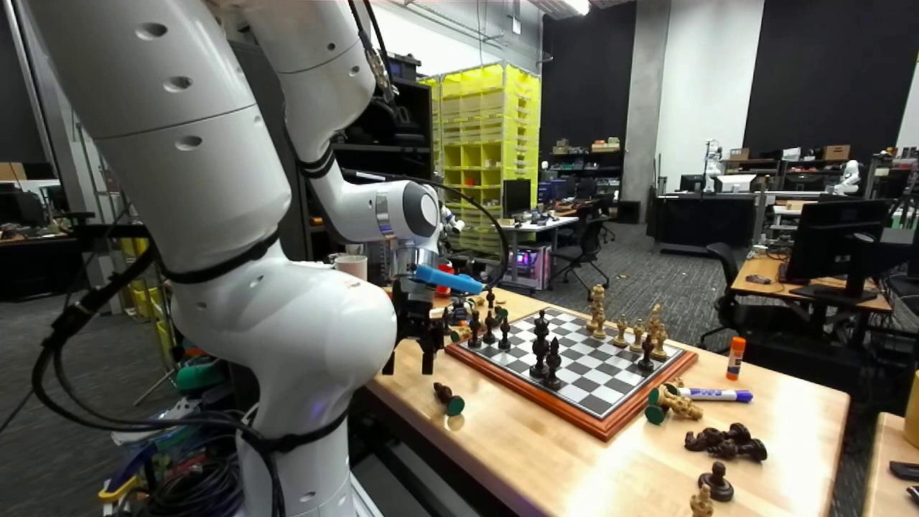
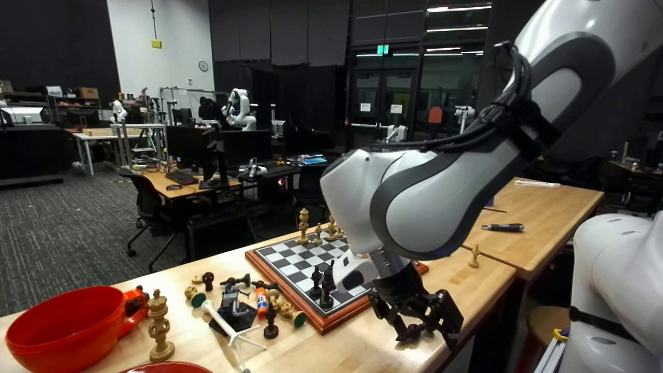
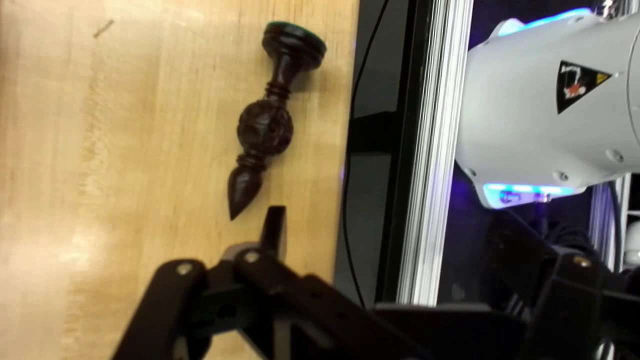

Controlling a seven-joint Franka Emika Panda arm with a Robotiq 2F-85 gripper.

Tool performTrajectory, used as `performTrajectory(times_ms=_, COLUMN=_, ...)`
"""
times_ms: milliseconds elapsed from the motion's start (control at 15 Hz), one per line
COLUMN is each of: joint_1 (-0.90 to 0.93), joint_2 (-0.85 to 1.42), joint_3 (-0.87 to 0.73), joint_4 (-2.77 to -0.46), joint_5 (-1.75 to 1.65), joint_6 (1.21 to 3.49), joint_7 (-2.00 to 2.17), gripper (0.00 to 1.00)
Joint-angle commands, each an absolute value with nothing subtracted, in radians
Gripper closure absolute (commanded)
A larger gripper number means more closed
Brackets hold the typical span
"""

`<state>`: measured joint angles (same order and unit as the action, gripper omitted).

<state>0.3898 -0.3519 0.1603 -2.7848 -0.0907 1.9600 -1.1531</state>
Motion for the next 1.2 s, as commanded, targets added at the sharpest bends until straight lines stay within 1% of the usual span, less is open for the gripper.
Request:
performTrajectory(times_ms=0, joint_1=0.413, joint_2=-0.362, joint_3=0.199, joint_4=-2.784, joint_5=-0.152, joint_6=1.889, joint_7=-1.253, gripper=0.0)
performTrajectory(times_ms=667, joint_1=0.486, joint_2=-0.363, joint_3=0.308, joint_4=-2.783, joint_5=-0.365, joint_6=1.8, joint_7=-1.472, gripper=0.0)
performTrajectory(times_ms=1067, joint_1=0.569, joint_2=-0.42, joint_3=0.384, joint_4=-2.772, joint_5=-0.475, joint_6=1.77, joint_7=-1.562, gripper=0.0)
performTrajectory(times_ms=1133, joint_1=0.588, joint_2=-0.463, joint_3=0.387, joint_4=-2.8, joint_5=-0.493, joint_6=1.782, joint_7=-1.585, gripper=0.0)
